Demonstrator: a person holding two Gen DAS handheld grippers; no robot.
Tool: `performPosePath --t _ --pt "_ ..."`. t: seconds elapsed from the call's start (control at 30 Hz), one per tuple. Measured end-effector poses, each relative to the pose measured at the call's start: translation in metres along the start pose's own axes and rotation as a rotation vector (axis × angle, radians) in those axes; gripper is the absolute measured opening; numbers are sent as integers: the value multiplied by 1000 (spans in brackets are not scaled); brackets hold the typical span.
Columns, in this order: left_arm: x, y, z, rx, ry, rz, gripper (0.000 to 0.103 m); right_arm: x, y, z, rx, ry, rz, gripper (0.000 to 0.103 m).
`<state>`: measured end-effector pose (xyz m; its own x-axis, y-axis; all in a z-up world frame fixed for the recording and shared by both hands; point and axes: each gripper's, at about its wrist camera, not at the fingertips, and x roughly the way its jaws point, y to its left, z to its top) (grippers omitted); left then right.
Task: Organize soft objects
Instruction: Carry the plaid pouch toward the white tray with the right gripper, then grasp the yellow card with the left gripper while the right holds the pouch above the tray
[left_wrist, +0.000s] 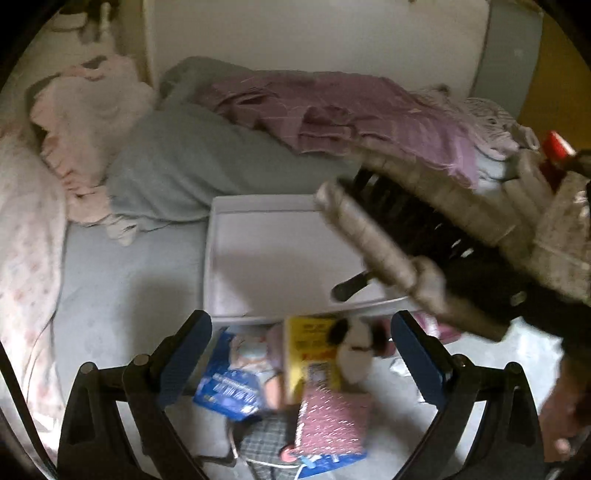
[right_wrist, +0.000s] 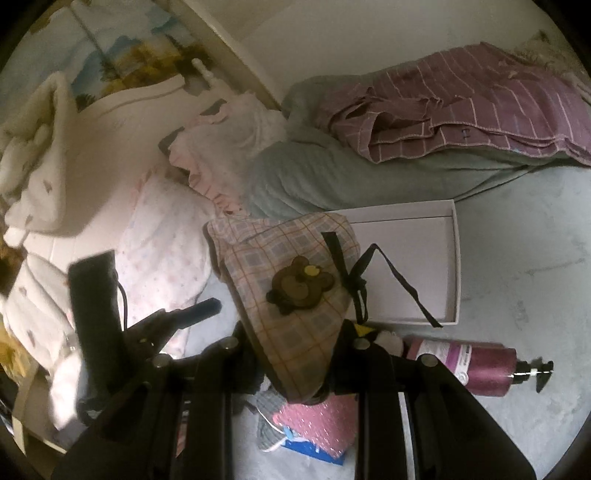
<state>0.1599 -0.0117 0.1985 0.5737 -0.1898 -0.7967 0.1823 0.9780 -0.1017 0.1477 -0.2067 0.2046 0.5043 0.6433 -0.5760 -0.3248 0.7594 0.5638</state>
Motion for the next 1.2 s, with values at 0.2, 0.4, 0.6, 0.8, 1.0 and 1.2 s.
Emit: performPosePath --t 0.2,0.4,0.6,0.8,1.0,1.2 --pt "27 39 -14 -223 51 -215 98 0 -26 -11 70 5 -82 27" --pt "77 64 -26 -299 224 -157 83 -5 -46 -11 120 -1 -149 27" --pt "110 57 -34 -251 333 -200 68 11 -51 -12 118 57 -147 27" --pt "137 42 -38 -212 414 -174 49 31 -56 -13 130 109 -176 27" --pt "157 28 -39 -166 439 -116 37 35 -61 -13 137 113 -205 27" --pt "138 27 -34 -162 352 -149 14 35 -61 -12 150 101 -220 27"
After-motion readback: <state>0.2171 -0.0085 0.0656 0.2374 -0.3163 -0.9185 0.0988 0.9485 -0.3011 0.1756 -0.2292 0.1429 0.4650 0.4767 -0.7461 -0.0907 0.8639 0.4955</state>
